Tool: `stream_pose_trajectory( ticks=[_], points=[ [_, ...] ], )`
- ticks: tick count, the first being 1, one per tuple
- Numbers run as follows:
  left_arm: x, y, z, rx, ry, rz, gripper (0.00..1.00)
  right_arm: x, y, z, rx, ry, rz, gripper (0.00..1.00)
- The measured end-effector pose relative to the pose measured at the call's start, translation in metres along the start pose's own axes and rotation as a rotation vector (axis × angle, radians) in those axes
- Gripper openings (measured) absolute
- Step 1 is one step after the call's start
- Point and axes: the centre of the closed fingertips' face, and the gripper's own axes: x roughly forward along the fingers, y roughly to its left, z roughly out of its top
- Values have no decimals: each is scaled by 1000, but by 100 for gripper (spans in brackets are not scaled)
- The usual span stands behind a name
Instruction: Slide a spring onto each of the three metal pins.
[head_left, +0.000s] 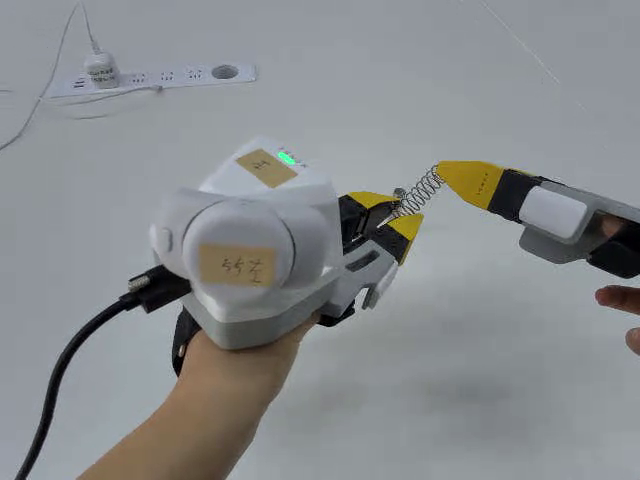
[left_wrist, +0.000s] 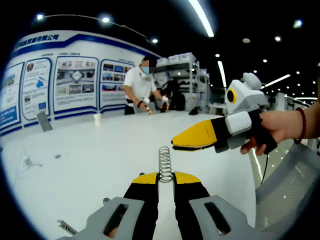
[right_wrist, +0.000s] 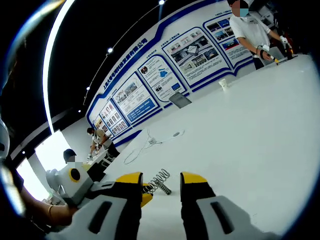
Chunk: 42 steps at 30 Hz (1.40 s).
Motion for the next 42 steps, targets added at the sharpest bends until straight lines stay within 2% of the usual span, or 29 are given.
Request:
stream_pose_trajectory(
  ticks=[4,10,14,19,28,31,36,42],
  points=[
    [-7,2,1,-22,-23,-2,10,5,7,-3,54,3,20,28],
    [-13,2,8,-47,-63,-16,10,10,14,-7,88,19,41,26],
    [-17,-1,17,-61,-104,-34,10,12,23,-2,148,-6,75,24],
    [-20,0,20,-67,-111,-23,10,12,30,4,179,-23,99,21],
    [-24,-2,25,-66,-125,-34,10,13,37,4,222,-10,123,13],
    [-26,-2,26,-64,-127,-36,10,13,40,5,271,-9,143,13],
    [-29,-2,27,-55,-124,-27,10,14,48,6,264,-15,176,12],
    [-32,0,24,-44,-108,-14,10,16,51,4,242,2,179,11]
  ],
)
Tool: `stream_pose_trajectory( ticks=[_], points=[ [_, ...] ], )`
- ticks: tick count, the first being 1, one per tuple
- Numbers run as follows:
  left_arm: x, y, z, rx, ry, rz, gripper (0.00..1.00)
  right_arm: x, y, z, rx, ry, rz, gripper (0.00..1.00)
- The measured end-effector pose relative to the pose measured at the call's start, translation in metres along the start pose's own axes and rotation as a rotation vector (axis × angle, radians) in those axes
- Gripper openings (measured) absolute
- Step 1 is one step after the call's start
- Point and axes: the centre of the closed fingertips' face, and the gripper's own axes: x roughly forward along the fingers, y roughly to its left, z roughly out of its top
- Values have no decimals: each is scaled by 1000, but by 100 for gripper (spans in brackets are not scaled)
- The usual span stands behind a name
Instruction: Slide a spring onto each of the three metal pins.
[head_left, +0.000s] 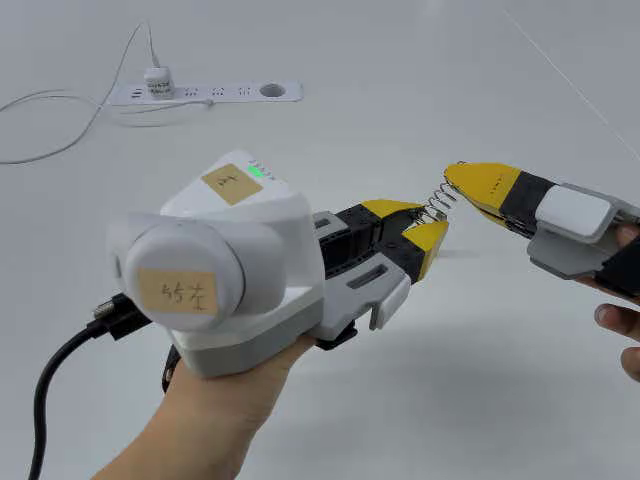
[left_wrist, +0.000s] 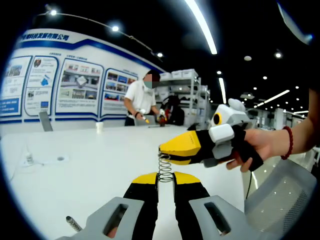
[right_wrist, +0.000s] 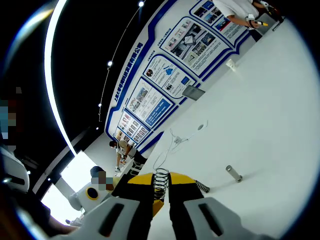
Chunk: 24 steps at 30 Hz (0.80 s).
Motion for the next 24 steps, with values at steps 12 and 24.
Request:
stream_pose_trajectory(
  ticks=[12,24],
  points=[
    [1,7,-9,3,45,41,11,5,-1,-2,-83,18,-21,11],
    [-14,30,-33,51,163,138,29,10,-9,9,-316,7,-77,11]
  ],
)
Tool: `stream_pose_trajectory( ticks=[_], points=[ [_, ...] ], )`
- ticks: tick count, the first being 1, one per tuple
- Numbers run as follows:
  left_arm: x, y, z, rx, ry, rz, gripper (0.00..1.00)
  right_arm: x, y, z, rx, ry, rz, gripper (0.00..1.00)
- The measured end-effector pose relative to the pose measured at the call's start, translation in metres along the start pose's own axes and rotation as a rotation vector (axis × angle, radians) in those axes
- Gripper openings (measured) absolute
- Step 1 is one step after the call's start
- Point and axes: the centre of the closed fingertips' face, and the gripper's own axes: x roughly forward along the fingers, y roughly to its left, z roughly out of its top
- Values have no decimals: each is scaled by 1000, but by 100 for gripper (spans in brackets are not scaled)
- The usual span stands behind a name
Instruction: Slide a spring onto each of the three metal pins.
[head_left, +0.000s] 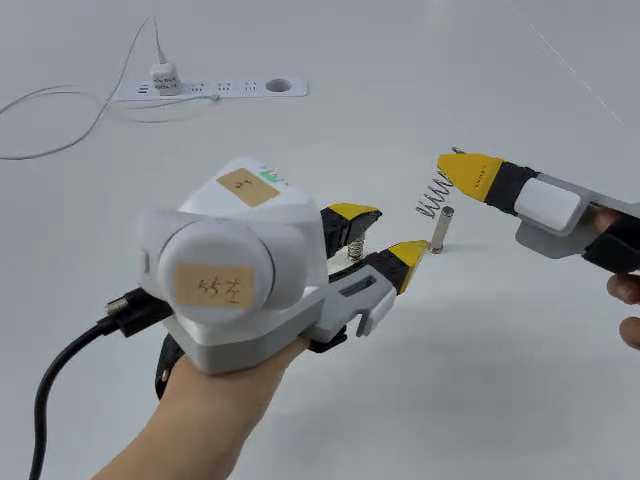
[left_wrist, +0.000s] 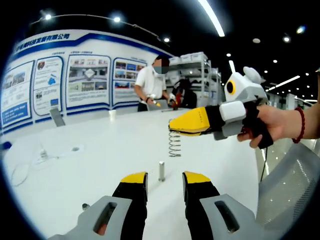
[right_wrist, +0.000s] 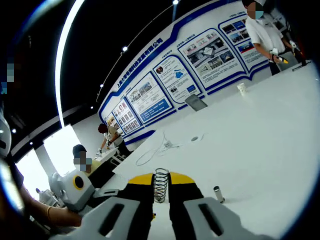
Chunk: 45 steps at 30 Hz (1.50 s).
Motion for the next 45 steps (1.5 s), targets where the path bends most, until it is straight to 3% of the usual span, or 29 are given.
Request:
stream_pose_trajectory(
  ticks=[3,8,16,23,29,32,45],
  points=[
    [-5,7,-7,30,25,31,32,1,-5,1,-21,6,-17,11],
    [-13,17,-12,-9,22,66,37,2,-15,2,-48,12,-38,11],
    [-24,35,-18,-9,34,144,49,8,-33,3,-145,39,-96,11],
    [-33,47,-23,-16,47,188,59,16,-44,2,-179,53,-114,11],
    [-39,53,-28,-18,57,207,67,24,-57,-3,-189,77,-117,11],
    [-41,54,-33,-31,76,210,66,27,-61,-1,-203,74,-119,11],
    [-44,60,-49,-65,120,239,82,35,-82,-9,-279,118,-170,11]
  ],
)
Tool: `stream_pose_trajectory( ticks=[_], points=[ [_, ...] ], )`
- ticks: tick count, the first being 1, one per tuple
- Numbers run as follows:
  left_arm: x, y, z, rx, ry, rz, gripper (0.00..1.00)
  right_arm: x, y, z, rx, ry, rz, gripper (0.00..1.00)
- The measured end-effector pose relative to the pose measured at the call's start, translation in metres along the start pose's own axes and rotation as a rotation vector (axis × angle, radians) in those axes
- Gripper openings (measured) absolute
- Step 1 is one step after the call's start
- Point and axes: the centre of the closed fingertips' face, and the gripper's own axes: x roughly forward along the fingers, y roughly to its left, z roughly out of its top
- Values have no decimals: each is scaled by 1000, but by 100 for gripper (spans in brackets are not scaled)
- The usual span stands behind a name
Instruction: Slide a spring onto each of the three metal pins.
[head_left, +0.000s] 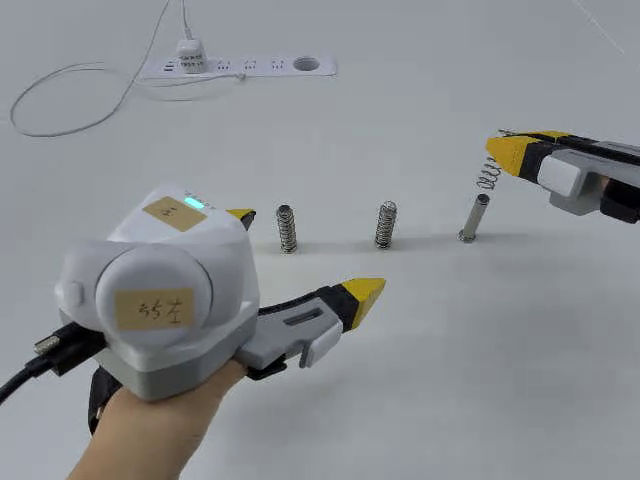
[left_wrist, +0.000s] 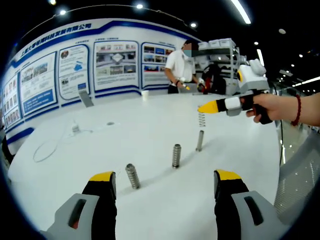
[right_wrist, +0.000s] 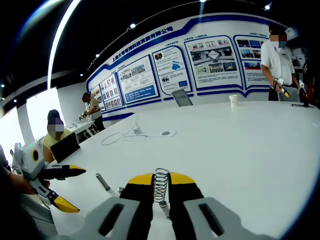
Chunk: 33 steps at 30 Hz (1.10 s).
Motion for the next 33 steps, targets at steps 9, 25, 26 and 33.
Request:
stream_pose_trajectory(
  ticks=[9,25,26,33],
  points=[
    [0,1,-8,-25,27,4,91,2,-3,-7,-83,21,-20,11],
    [0,1,-9,-43,40,7,95,4,0,-21,-163,40,-47,12],
    [1,0,-9,-44,38,6,95,4,0,-20,-163,40,-50,12],
    [1,0,-8,-46,35,3,94,1,3,-25,-224,55,-77,12]
  ],
)
